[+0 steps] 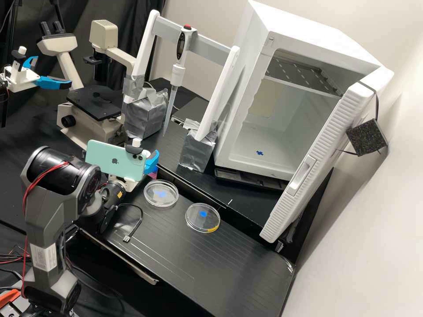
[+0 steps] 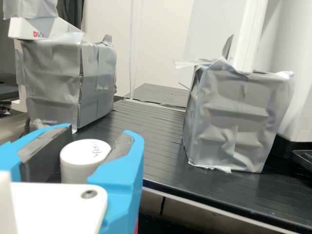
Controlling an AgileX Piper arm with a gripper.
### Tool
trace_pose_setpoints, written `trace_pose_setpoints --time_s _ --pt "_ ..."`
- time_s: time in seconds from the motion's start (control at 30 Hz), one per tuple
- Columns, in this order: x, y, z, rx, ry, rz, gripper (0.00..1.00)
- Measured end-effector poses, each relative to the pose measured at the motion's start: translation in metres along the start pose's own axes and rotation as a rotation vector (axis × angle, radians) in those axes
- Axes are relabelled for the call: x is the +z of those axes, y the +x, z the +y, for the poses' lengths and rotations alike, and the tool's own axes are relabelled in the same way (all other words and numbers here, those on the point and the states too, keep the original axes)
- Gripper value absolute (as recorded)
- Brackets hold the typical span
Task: Open the bottle
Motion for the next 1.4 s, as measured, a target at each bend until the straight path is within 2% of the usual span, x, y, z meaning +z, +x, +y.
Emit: trace_pose_setpoints --time_s 0.7,1.4 --pt "-0.003 0.000 -0.001 -0.004 0.000 0.012 0.00" --pt "-0.017 -0.017 0.020 0.076 0.005 0.077 0.00"
